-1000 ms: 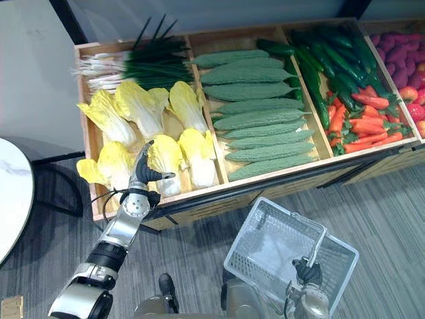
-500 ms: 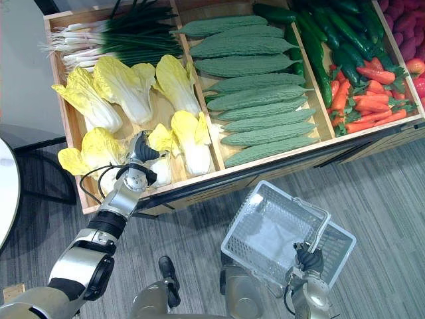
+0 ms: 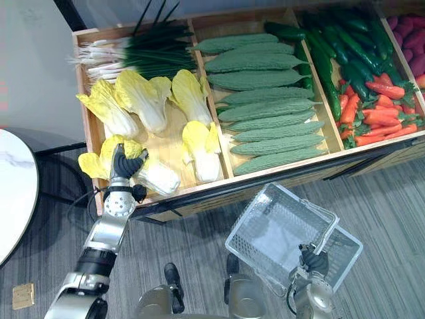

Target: Pick vegetable in the basket

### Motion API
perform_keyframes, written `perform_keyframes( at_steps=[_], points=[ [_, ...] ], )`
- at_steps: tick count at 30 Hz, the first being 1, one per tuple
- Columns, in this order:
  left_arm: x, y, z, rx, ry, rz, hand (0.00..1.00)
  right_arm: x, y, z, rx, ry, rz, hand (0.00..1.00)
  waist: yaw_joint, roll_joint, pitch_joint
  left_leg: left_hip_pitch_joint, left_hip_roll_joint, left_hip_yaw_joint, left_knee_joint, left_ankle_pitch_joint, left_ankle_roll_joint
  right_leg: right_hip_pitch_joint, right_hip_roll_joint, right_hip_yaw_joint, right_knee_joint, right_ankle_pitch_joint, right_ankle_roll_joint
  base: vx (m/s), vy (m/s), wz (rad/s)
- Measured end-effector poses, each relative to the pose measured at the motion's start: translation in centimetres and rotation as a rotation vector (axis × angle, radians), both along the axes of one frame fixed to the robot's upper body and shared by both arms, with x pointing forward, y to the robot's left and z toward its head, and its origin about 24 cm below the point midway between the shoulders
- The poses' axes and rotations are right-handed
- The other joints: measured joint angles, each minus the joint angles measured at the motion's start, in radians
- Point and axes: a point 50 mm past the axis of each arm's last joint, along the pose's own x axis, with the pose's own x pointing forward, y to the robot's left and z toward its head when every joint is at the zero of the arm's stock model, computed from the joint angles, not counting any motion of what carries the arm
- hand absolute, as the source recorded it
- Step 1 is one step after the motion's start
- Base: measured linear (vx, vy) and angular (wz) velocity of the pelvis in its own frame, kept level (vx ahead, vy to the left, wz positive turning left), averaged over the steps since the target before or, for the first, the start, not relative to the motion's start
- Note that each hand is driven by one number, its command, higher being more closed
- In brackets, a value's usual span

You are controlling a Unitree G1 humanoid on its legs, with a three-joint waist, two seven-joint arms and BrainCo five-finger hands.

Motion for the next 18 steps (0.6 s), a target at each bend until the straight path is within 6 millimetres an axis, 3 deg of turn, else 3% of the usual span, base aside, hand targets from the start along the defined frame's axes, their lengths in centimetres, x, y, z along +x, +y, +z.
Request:
perform_keyframes(
  at_steps=[5,10,13,15,18],
  points=[
    [-2.0,-0.5,1.4,-0.065,-0.110,0.019,1.00,-0.9,-0.4,-0.4,-0.009,0.033,-0.017,1.00,0.000,0.042,-0.043,0.042,-0.002,-0.015,-0.026,0.009,0.000,0.040,-0.001,-0.016,0.004,-0.009,0.000,-0.01,-0.014,0.11],
    [-3.8,-0.6,2.7,-0.130,-0.213,0.052,1.00,-1.7,0.3,-0.7,0.017,0.042,-0.037,1.00,-0.001,0.034,-0.066,0.046,0.003,-0.037,0.002,0.005,-0.001,0.047,-0.009,-0.041,0.065,-0.053,-0.005,-0.02,-0.040,0.18],
    [-5.0,-0.5,2.8,-0.187,-0.231,0.068,1.00,-1.1,0.7,0.2,0.004,0.002,-0.027,1.00,0.017,0.033,-0.065,0.002,0.030,-0.050,0.134,-0.053,0.000,0.029,0.003,-0.020,0.101,-0.059,-0.009,-0.02,-0.060,-0.23],
    [-5.8,-0.5,2.9,-0.242,-0.251,0.077,1.00,-0.4,0.9,1.5,-0.038,-0.046,0.002,1.00,0.035,0.032,-0.065,-0.035,0.039,-0.146,0.214,-0.106,-0.003,-0.010,0.022,0.029,0.129,-0.063,-0.013,-0.10,-0.047,-0.65],
    [-6.3,-0.9,3.1,-0.275,-0.268,0.053,1.00,-0.3,1.0,2.4,-0.078,-0.065,0.026,1.00,0.045,0.023,-0.065,-0.024,0.050,-0.122,0.217,-0.142,-0.016,-0.031,0.048,0.081,0.136,-0.067,-0.005,-0.10,0.013,-0.62]
  ],
)
